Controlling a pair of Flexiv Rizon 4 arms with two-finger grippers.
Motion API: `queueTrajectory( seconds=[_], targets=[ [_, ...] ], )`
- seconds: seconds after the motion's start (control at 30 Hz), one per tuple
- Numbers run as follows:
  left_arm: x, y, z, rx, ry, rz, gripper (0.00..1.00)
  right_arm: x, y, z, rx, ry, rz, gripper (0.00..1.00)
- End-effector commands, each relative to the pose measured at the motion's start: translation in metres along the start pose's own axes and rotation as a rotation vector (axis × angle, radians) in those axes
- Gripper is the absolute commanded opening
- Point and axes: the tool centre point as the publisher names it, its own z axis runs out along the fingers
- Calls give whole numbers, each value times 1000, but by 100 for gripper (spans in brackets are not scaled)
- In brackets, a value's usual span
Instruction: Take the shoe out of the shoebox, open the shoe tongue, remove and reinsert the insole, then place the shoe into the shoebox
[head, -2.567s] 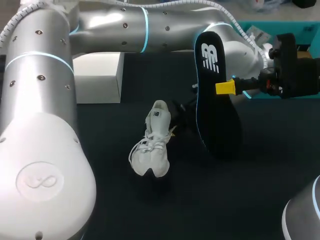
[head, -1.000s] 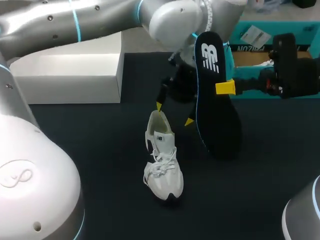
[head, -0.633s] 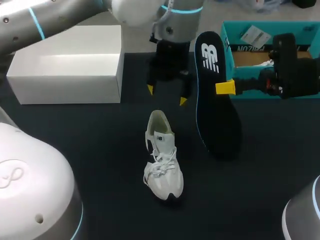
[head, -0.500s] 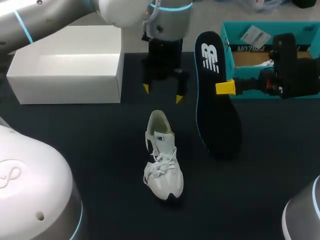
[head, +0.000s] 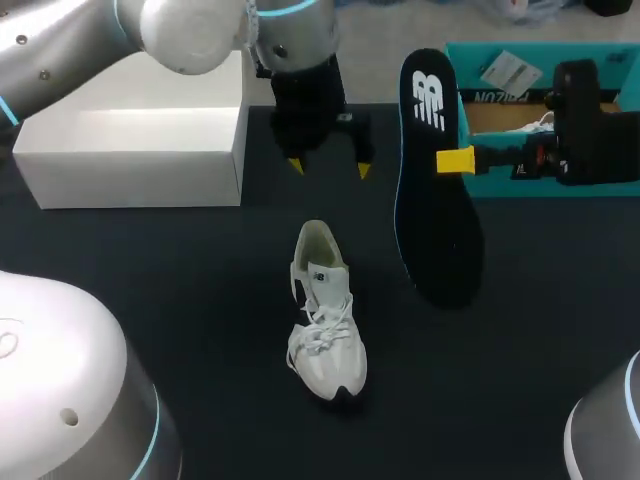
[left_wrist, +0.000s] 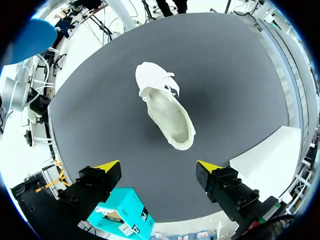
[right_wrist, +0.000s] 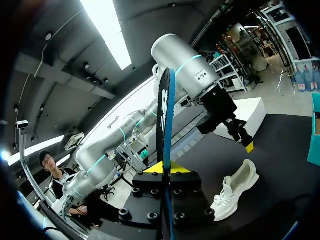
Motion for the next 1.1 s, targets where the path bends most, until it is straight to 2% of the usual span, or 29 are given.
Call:
queueTrajectory(
  seconds=[0.03,0.13,0.27,0.33,0.57,0.73,0.8,0.87,0.9,0.93,0.97,1.0,1.1],
  targets=[
    [6,2,-32,-247,-449,-278,100,-30,15,14,-111,-31,159,0],
    [-2,7,-51,-294,-560,-314,100,-51,38,11,-169,-43,220,0],
    [-14,11,-66,-349,-655,-331,100,-78,61,5,-212,-95,281,0],
    [-22,14,-75,-372,-740,-324,100,-88,70,1,-245,-102,318,0],
    [-33,26,-94,-395,-976,-340,100,-100,92,-13,-274,-124,363,0],
    [-31,30,-103,-340,-1118,-324,100,-101,95,-27,-281,-136,369,0],
    [-29,31,-105,-280,-1166,-289,100,-103,94,-33,-283,-134,380,0],
    [-28,31,-105,-185,-1179,-236,100,-102,92,-37,-267,-126,385,0],
    [-28,31,-105,-184,-1178,-230,100,-103,92,-38,-257,-117,386,0],
    [-29,32,-106,-91,-1176,-179,100,-103,91,-39,-245,-97,391,0],
    [-28,32,-107,-89,-1185,-168,100,-100,91,-39,-223,-81,395,0],
    [-27,32,-107,-54,-1178,-149,100,-99,90,-39,-197,-65,399,0],
    [-28,32,-111,-47,-1176,-114,100,-99,90,-39,-158,-45,408,0]
  ],
)
